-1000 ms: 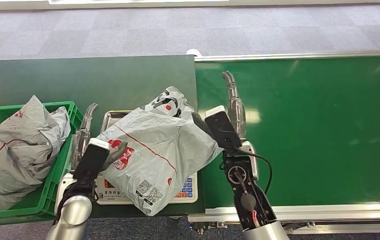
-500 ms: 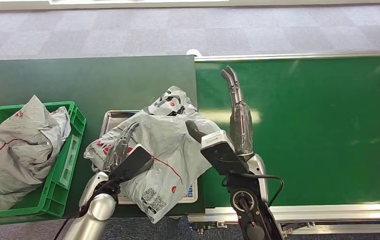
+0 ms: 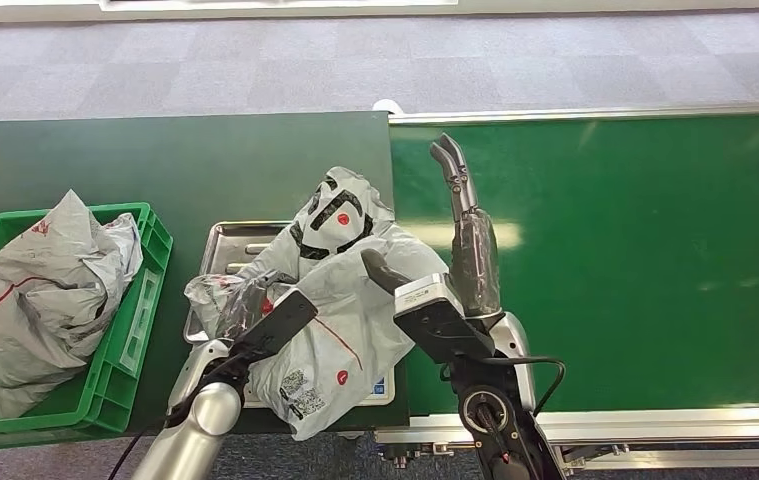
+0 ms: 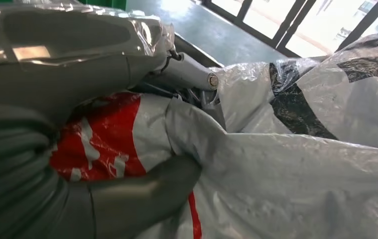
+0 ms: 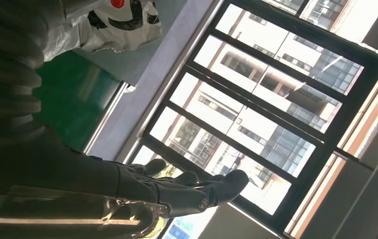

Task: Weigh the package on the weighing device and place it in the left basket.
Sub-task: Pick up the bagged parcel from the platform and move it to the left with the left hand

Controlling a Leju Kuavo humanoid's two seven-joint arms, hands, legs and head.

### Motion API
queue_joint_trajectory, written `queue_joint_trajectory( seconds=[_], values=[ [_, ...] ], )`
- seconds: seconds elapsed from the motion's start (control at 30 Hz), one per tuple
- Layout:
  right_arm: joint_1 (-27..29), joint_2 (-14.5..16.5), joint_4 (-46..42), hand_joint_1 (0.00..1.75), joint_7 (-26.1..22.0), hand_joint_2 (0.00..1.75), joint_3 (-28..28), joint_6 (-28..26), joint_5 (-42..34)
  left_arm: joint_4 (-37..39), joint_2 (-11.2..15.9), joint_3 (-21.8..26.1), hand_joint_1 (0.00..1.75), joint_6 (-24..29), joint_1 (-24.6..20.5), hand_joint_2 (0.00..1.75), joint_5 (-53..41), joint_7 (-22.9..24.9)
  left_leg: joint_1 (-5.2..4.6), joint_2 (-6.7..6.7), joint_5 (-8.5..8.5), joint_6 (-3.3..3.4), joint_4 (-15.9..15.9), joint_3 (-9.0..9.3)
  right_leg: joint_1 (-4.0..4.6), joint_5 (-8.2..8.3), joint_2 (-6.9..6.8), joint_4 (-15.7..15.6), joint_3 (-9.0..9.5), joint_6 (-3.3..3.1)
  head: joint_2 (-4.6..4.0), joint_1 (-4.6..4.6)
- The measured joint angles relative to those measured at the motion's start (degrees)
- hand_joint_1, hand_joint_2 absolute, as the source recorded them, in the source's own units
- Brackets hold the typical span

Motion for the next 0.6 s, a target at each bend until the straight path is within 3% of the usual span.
queue_joint_trajectory(
  seconds=[0.13,0.3,0.6],
  values=[
    [0.1,0.0,0.0,0.0,0.0,1.75,0.0,0.0,0.0,-0.1,-0.3,0.7,1.75,1.2,0.2,1.75,3.5,-2.7,0.0,0.0,0.0,0.0,0.0,0.0,0.0,0.0,0.0,0.0,0.0,0.0,0.0,0.0],
    [0.4,-0.2,0.0,0.0,0.3,1.75,0.0,0.0,0.0,-2.4,-0.8,1.8,1.75,4.3,1.7,1.75,11.8,-9.4,0.0,0.0,0.0,0.0,0.0,-0.06,0.0,0.0,0.01,0.0,-0.07,0.0,0.0,0.0],
    [1.6,-0.9,0.3,0.0,0.7,1.75,-0.2,0.0,-0.1,-15.3,-0.6,2.1,1.75,12.6,6.0,1.75,23.8,-18.7,0.01,0.01,-0.01,0.0,0.0,-0.15,0.01,-0.01,0.01,0.0,-0.16,0.0,0.0,0.0]
  ],
)
